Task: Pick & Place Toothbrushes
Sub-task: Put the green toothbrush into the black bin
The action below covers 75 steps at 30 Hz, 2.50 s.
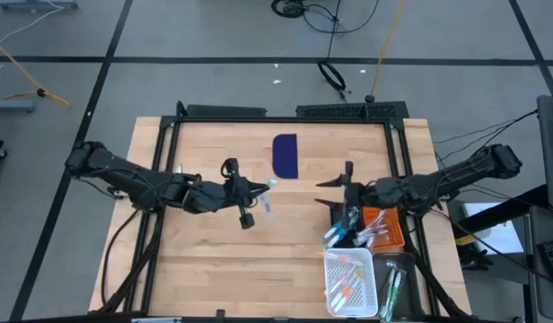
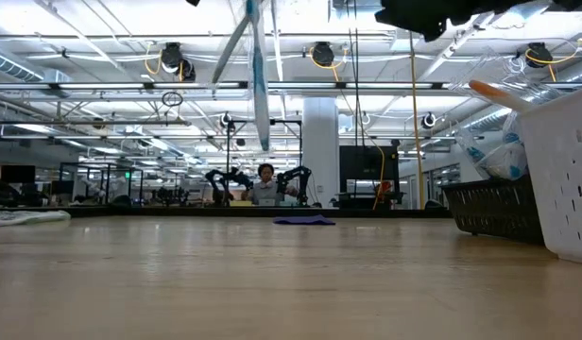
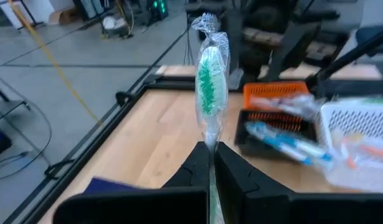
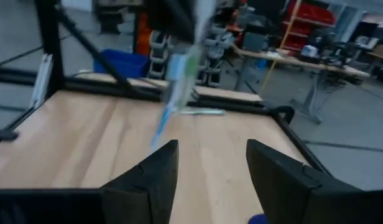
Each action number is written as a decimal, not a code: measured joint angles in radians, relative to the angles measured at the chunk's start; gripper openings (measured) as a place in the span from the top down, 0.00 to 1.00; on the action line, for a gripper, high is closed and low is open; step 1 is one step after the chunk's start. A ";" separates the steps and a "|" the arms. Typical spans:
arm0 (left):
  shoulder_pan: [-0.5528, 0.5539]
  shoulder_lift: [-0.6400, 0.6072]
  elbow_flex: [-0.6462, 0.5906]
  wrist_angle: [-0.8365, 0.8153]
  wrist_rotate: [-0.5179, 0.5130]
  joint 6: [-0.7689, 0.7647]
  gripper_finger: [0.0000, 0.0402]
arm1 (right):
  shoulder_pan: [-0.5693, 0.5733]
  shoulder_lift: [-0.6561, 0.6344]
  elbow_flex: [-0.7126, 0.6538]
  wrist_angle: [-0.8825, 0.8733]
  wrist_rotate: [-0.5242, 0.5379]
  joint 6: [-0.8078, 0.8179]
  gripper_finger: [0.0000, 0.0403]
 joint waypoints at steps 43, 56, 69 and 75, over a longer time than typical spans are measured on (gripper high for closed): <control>0.079 0.285 -0.001 0.423 0.127 0.127 0.97 | -0.150 0.299 0.000 0.550 -0.286 0.005 0.90; 0.078 0.284 -0.001 0.415 0.065 0.127 0.82 | -0.148 0.251 0.000 0.466 -0.287 -0.017 0.90; 0.055 0.267 -0.001 0.373 0.050 0.157 0.68 | 0.032 -0.093 0.000 -0.007 -0.259 -0.007 0.90; 0.052 0.267 -0.001 0.356 0.042 0.154 0.68 | 0.196 -0.275 0.000 -0.199 -0.240 0.067 0.90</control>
